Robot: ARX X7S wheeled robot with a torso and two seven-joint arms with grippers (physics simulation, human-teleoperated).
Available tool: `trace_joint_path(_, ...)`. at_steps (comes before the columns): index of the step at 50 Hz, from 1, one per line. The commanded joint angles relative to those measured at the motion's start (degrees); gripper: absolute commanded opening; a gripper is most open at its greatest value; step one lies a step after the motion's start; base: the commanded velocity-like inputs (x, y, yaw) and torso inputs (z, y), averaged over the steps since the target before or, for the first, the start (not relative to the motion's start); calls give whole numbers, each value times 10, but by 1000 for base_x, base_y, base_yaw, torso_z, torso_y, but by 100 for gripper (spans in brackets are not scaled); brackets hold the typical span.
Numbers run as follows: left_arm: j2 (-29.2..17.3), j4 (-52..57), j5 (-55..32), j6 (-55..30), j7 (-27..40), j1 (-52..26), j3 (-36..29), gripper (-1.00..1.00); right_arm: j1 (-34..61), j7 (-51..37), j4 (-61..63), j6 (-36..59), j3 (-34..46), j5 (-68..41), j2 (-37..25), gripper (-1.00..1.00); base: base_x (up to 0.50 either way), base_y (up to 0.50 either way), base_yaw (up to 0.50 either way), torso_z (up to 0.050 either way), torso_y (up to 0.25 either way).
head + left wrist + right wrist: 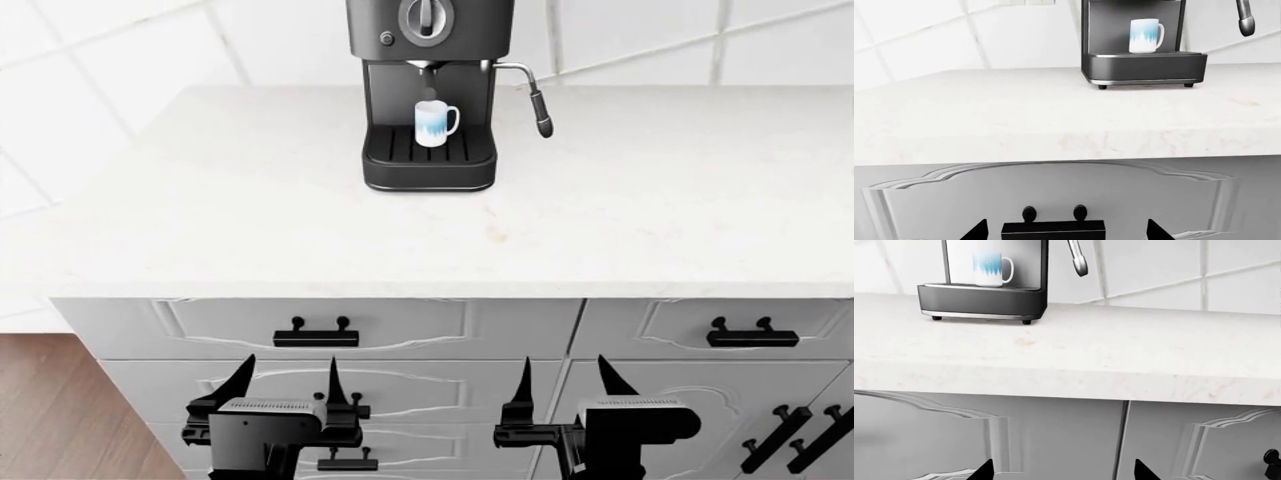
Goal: Press the button on the coffee machine to serve coffee.
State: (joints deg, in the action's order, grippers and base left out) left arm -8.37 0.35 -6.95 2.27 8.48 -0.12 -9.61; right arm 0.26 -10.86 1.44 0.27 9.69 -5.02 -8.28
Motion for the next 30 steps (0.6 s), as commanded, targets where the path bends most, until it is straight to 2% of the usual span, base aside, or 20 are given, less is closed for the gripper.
trace_joint_path(1,-3,0,-1,3,5,-1,-7,100,1,-6,-1,1,5,-3,-4,100,0,0,0,50,0)
trace_joint_path(17,-9,-2,-16,11,8,1,-6,100,3,-11,-1,-1,12,-7,-9,100,0,0,0,50,0)
trace_joint_path(26,-8,3,-14,9,14,-2,-14,100,3,-14,0,-3,14,-11,-11,100,0,0,0,0,0)
trace_joint_path(29,-13,30,-22,-13,17,4,-12,100,-1,-19,13,-6,11,-15,-10,100,0,0,0,0,0)
trace_joint_path(30,-19,50,-3,-23,21,5,-22,100,1,-32,29,18,20,14,-17,100,0,0,0,0,0)
